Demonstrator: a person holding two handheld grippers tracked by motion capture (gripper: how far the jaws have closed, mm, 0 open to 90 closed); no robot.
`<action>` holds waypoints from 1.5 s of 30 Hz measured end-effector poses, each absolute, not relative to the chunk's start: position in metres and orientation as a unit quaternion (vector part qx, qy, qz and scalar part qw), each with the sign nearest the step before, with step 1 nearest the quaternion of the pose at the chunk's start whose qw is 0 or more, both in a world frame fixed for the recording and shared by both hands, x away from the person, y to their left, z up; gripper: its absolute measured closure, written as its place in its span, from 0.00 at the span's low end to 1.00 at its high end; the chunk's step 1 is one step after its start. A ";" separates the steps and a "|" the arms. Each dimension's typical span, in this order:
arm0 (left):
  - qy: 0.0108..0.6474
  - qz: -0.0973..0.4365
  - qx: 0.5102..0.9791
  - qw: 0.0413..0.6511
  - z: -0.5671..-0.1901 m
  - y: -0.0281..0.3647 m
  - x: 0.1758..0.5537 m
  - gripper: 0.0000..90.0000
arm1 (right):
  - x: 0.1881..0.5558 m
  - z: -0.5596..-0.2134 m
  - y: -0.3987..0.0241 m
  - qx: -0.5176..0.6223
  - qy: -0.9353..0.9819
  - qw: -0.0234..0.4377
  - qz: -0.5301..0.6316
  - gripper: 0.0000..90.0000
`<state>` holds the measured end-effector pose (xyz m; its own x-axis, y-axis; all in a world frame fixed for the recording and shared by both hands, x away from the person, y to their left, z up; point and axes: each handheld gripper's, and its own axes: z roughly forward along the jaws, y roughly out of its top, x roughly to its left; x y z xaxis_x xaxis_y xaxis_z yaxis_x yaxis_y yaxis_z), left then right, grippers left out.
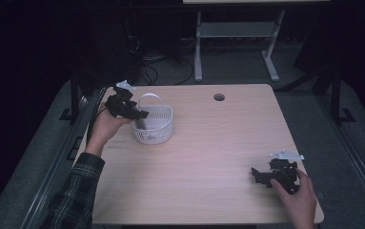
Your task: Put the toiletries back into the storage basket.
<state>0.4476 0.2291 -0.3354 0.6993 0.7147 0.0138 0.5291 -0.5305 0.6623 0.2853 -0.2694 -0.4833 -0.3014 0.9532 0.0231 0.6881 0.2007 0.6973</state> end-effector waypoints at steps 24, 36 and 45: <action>0.363 0.127 0.868 0.315 -0.348 0.228 0.449 0.31 | 0.285 -0.483 -0.269 0.551 0.745 0.214 0.310 0.00; 0.371 0.135 0.861 0.320 -0.341 0.237 0.444 0.18 | 0.285 -0.483 -0.269 0.551 0.745 0.214 0.310 0.00; 0.372 0.144 0.860 0.319 -0.333 0.249 0.434 0.17 | 0.285 -0.483 -0.269 0.551 0.745 0.214 0.310 0.00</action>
<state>0.4338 0.2495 -0.3325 0.6820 0.7313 0.0109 0.5473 -0.5201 0.6557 0.2852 -0.2694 -0.4833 -0.3015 0.9532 0.0231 0.6880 0.2007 0.6974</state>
